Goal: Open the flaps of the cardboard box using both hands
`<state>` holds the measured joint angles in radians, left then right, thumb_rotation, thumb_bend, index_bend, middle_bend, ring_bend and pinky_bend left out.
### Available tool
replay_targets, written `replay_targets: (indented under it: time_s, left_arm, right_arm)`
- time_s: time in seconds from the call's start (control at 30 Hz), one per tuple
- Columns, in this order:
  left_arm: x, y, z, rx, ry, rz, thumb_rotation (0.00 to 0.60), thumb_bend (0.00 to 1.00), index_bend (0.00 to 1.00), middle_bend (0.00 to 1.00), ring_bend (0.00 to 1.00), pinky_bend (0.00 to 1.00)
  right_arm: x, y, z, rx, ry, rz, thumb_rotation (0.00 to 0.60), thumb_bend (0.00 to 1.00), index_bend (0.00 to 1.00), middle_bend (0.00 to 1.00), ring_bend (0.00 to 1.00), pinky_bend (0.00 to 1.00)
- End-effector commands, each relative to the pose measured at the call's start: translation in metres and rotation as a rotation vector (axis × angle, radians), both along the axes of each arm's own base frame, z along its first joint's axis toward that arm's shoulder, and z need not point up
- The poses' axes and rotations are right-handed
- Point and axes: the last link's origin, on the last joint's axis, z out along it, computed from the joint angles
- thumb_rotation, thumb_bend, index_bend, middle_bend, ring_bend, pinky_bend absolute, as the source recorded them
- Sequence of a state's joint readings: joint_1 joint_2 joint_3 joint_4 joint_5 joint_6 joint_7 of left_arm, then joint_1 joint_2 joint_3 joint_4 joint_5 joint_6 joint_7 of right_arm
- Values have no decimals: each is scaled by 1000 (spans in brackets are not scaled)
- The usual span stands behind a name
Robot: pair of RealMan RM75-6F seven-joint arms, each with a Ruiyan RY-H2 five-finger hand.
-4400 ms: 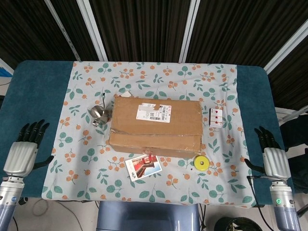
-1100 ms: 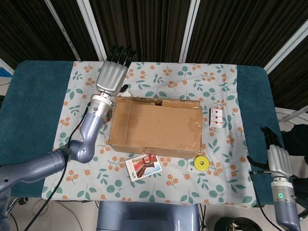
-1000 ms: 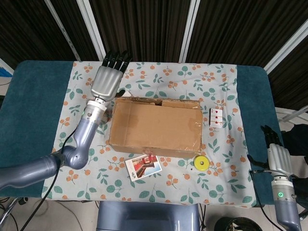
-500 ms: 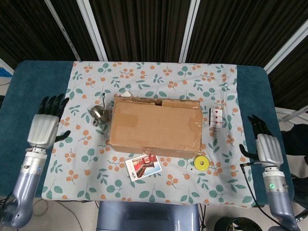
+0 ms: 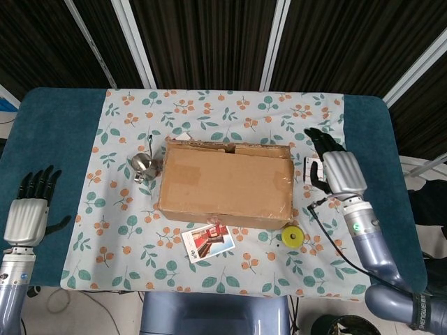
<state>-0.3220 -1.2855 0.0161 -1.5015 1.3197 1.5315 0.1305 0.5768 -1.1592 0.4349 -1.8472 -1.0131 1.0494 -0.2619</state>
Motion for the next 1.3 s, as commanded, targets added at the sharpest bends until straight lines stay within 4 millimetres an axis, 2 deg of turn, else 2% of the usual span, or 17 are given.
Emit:
replay_targets:
  time_s: [0.03, 0.3, 0.63, 0.77, 1.3]
  left_arm:
    - [-2, 0, -3, -13, -18, 9, 600, 128, 0, 0, 0, 0]
    - [-4, 2, -2, -22, -55, 23, 600, 128, 0, 0, 0, 0]
    - [-7, 5, -1, -32, -71, 45, 600, 133, 0, 0, 0, 0]
    - [-7, 6, -2, -35, -77, 52, 600, 141, 0, 0, 0, 0]
    - [-7, 7, -4, -45, -91, 60, 600, 141, 0, 0, 0, 0]
  right_arm:
    - [32, -23, -8, 25, -1, 33, 600, 976, 161, 217, 219, 286]
    - [56, -44, -38, 99, 13, 11, 600, 1000, 323, 266, 274, 321]
    - [68, -50, -70, 157, 15, -21, 600, 1000, 344, 288, 301, 322]
    - [68, -50, -75, 161, 22, -29, 600, 1000, 363, 332, 350, 372]
    - [64, -53, -77, 155, 62, -71, 600, 1000, 390, 463, 474, 435]
